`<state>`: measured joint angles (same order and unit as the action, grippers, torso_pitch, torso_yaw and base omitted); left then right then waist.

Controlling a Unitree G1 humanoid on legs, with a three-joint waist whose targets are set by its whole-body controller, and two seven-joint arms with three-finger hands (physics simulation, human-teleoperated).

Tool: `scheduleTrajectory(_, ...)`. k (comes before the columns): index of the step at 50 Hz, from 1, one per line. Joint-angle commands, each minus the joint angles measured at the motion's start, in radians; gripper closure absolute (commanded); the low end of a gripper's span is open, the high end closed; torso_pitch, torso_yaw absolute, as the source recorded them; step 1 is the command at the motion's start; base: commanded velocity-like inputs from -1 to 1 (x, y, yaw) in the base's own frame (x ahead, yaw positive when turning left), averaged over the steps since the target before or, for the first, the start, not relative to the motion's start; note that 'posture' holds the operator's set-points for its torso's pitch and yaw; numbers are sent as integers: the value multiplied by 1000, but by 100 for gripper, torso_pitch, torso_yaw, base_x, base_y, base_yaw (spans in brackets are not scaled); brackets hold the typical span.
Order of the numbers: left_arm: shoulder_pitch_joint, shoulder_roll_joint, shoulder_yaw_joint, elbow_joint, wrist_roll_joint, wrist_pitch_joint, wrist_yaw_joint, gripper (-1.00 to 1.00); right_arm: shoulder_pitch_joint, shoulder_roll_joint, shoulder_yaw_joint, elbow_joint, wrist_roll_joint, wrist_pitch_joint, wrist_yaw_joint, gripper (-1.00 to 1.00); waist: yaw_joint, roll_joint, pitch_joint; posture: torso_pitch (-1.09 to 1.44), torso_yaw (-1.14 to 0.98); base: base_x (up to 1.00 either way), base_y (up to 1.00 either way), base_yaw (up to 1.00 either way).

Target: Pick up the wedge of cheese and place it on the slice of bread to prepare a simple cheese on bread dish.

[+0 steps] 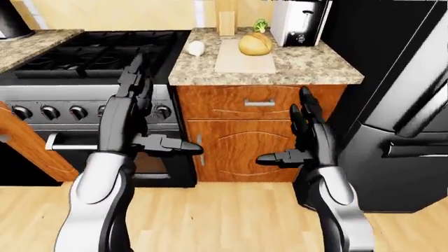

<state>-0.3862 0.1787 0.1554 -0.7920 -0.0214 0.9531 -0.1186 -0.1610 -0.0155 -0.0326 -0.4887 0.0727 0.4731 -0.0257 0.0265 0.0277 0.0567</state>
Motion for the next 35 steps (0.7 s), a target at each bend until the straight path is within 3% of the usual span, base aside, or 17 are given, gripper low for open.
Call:
scheduleTrajectory(1, -15, 8, 19, -22, 10, -10, 11, -100, -15, 0, 16, -26, 9, -9, 8, -100, 10, 12, -20, 0, 0, 2, 0, 100)
scheduleTrajectory(2, -16, 9, 20, -25, 8, -6, 11, -100, -14, 0, 15, -32, 13, -2, 8, -100, 5, 15, -13, 0, 0, 2, 0, 100)
scheduleTrajectory(4, -17, 11, 21, -24, 6, -7, 12, -100, -8, 2, 11, -46, 29, 1, 12, -100, 30, 7, -37, 0, 0, 1, 0, 100)
scheduleTrajectory(5, -18, 11, 21, -24, 5, -5, 14, -100, -11, 1, 3, -59, 35, 4, 7, -100, 5, -9, -23, 0, 0, 1, 0, 0)
scheduleTrajectory(8, -36, 17, 20, -28, 4, 13, 15, -100, -23, -7, -9, -104, 46, 42, -12, -100, 7, -11, -9, 0, 0, 1, 0, 0)
scheduleTrajectory(11, -43, 19, 20, -31, 2, 20, 18, -100, -23, -14, -15, -117, 47, 47, -17, -100, 7, -18, -10, 0, 0, 0, 0, 0)
scheduleTrajectory(12, -41, 17, 16, -28, 3, 14, 20, -100, -19, -18, -15, -138, 43, 61, -21, -100, 5, -27, -38, 0, 0, 14, 0, 0)
scheduleTrajectory(14, -40, 15, 12, -27, 4, 14, 22, -100, -18, -22, -23, -150, 41, 64, -22, -100, 0, -94, -46, 0, 0, 17, 0, 0)
scheduleTrajectory(15, -44, 16, 11, -30, 5, 19, 21, -100, -19, -24, -31, -163, 44, 74, -25, -100, 3, -87, -56, 0, 0, 27, 0, 0)
scheduleTrajectory(16, -45, 16, 11, -30, 5, 20, 21, -100, -20, -24, -32, -163, 44, 75, -25, -100, -14, -70, -28, 0, 0, 27, 0, 0)
scheduleTrajectory(18, -50, 18, 11, -31, 5, 25, 21, -100, -19, -26, -41, -160, 46, 65, -27, -100, -19, -72, -18, 0, 0, 41, 0, 0)
scheduleTrajectory(26, -69, 26, 20, -41, 1, 49, 16, -100, -45, -41, -68, -211, 71, 114, -56, -100, -35, -12, -22, 0, 0, 45, 0, 0)
scheduleTrajectory(28, -68, 27, 24, -41, -1, 48, 17, -100, -49, -45, -72, -204, 72, 107, -56, -100, -41, 22, -28, 0, 0, 45, 0, 0)
scheduleTrajectory(30, -68, 29, 26, -39, -3, 46, 18, -100, -50, -46, -76, -211, 76, 110, -60, -100, -38, 86, -51, 0, 0, 47, 0, 0)
scheduleTrajectory(31, -67, 29, 27, -38, -5, 44, 18, -100, -50, -46, -80, -209, 79, 105, -61, -100, -27, 34, -24, 0, 0, 48, 0, 0)
scheduleTrajectory(32, -65, 29, 26, -38, -5, 42, 19, -100, -50, -47, -82, -200, 80, 96, -62, -100, -35, 55, -20, 0, 0, 49, 0, 0)
scheduleTrajectory(35, -65, 32, 28, -41, -8, 45, 19, -100, -49, -50, -87, -199, 83, 92, -70, -100, -19, 40, -31, 0, 0, 49, 0, 0)
